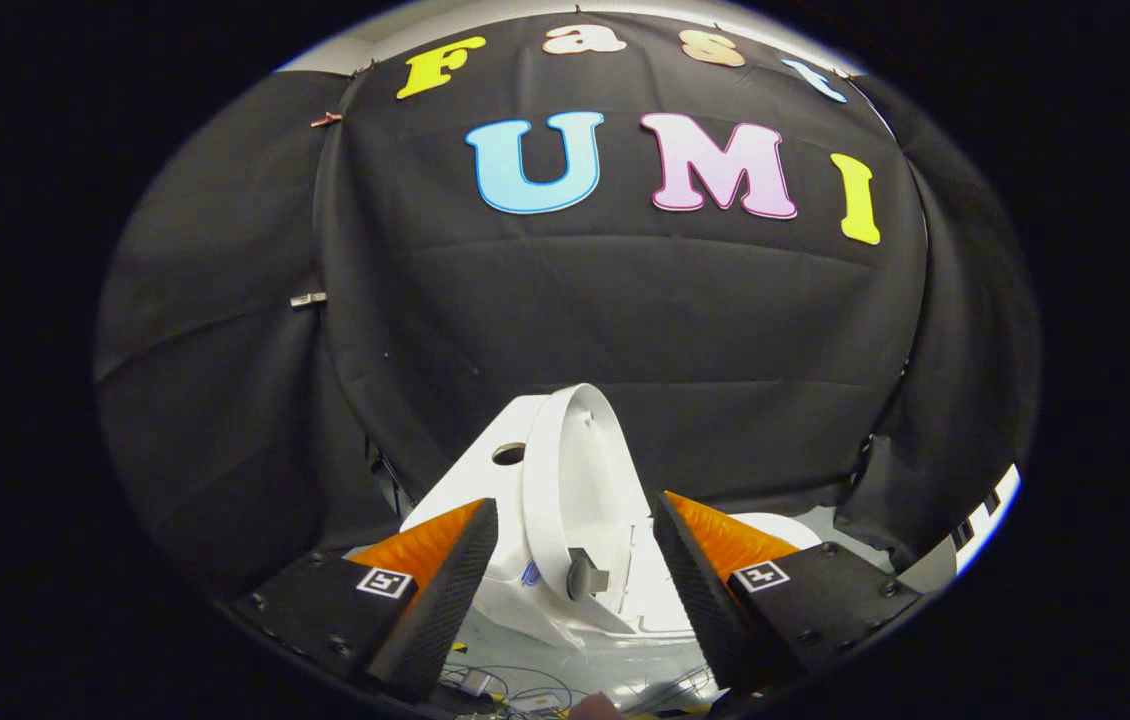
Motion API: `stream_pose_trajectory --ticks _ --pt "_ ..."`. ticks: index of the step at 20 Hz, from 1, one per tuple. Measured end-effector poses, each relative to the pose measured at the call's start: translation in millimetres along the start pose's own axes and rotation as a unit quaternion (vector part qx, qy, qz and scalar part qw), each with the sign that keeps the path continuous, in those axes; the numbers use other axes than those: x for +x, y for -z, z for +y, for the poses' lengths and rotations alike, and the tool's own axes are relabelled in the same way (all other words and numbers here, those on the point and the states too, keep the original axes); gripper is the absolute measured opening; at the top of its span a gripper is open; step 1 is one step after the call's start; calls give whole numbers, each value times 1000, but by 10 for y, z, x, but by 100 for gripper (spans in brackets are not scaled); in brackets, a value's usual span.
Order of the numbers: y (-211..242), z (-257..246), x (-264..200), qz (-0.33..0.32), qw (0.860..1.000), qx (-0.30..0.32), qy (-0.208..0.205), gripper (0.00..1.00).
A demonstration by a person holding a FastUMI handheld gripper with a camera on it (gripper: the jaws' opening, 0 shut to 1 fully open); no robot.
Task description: Open the toilet lid.
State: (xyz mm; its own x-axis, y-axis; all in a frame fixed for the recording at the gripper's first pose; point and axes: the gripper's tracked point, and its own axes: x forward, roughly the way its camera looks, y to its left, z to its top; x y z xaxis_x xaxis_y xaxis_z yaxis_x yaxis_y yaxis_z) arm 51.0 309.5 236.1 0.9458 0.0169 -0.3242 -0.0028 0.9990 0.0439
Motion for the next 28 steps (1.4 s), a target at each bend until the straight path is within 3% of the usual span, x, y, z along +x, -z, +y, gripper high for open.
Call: stream_pose_trajectory --ticks 10,16,21,25,28 --pt "-202 -613 -116 -30 999 15 -19 100" --pt "-86 -1293 58 -52 998 9 -16 100" --pt "147 -1880 196 -58 998 -9 10 100" --pt "215 -2122 204 -96 995 -1 -12 100" --pt "341 -2423 199 -110 994 -26 10 99"
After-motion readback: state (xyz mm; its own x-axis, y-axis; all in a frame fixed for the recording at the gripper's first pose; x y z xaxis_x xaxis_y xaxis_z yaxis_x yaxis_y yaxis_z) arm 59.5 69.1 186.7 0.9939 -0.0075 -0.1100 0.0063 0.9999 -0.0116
